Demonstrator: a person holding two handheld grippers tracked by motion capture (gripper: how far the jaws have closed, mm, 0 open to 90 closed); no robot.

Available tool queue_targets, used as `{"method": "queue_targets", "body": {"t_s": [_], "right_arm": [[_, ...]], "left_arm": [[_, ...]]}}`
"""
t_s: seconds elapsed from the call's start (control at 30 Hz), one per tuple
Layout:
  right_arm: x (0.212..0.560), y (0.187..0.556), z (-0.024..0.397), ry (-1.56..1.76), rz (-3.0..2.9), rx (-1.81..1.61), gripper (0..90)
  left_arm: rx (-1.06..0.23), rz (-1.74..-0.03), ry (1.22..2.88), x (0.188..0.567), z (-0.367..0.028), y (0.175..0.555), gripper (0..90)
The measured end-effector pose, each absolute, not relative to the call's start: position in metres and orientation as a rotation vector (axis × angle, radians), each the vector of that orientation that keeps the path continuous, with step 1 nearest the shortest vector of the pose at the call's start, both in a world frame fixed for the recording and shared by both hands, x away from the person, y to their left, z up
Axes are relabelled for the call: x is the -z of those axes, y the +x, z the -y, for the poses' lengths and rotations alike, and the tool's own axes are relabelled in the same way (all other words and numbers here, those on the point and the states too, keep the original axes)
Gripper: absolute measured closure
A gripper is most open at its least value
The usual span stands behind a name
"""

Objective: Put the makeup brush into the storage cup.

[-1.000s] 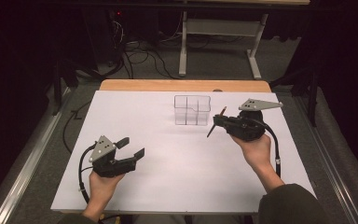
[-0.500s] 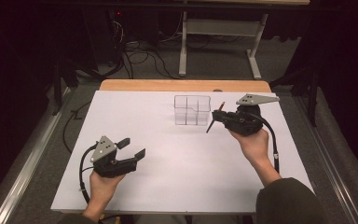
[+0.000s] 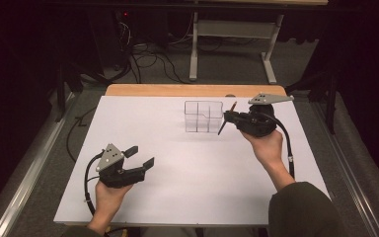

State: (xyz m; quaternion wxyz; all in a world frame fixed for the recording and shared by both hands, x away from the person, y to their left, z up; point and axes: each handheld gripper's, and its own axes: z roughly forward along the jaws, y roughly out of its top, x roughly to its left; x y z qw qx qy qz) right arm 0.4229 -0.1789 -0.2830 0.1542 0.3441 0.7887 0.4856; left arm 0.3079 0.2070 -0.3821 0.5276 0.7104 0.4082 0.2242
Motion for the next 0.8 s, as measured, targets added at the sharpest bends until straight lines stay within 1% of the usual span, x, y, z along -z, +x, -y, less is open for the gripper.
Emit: {"method": "queue_targets", "body": {"t_s": [0.8], "right_arm": [[0.277,0.447,0.177,1.031,-2.196,-1.363,84.4]], "left_arm": [[-0.532,-0.979,1.710,0.383,-0.206,0.309,28.6]]}}
